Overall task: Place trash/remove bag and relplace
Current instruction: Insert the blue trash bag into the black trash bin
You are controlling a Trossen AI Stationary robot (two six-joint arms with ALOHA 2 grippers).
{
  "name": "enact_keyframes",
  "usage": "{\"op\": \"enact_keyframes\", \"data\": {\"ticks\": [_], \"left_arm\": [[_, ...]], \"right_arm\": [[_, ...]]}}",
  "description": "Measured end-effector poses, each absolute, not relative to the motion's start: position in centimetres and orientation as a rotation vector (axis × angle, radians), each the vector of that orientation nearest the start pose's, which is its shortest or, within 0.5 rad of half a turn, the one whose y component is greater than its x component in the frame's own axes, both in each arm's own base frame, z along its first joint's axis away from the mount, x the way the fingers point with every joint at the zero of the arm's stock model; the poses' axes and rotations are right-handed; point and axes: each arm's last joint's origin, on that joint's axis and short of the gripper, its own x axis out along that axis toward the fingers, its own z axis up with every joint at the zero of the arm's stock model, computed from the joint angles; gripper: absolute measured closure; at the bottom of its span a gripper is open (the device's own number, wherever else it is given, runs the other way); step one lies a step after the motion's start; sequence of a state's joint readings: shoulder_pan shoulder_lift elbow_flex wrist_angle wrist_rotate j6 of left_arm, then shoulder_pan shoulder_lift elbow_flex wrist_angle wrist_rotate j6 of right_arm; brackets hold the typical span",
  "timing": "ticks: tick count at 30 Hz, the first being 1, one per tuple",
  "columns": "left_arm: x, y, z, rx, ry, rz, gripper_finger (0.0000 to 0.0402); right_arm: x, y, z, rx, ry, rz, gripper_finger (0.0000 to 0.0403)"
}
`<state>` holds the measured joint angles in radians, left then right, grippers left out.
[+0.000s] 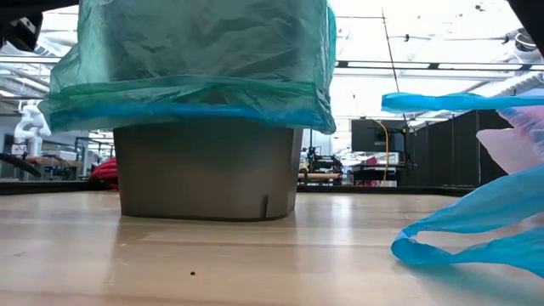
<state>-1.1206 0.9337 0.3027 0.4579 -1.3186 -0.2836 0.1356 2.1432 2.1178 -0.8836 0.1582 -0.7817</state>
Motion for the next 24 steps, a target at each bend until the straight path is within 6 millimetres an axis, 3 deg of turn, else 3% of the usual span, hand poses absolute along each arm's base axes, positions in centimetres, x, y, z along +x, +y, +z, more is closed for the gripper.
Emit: {"op": "enact_keyframes", "data": {"ticks": [10, 19, 24], "left_arm": [[9.9, -14.1, 20.6, -0.115, 0.033, 0.205, 0.0402], [9.9, -14.1, 20.6, -0.115, 0.033, 0.205, 0.0402], [9.9, -14.1, 20.6, -0.115, 0.033, 0.205, 0.0402]], "right_arm": [[46.3, 5.2, 29.1, -0.74, 0.947, 0.399, 0.0403], [47.4, 5.2, 24.2, -0.7, 1.105, 0.464, 0.0403], [47.9, 5.3, 22.7, -0.642, 1.115, 0.516, 0.0403]]}}
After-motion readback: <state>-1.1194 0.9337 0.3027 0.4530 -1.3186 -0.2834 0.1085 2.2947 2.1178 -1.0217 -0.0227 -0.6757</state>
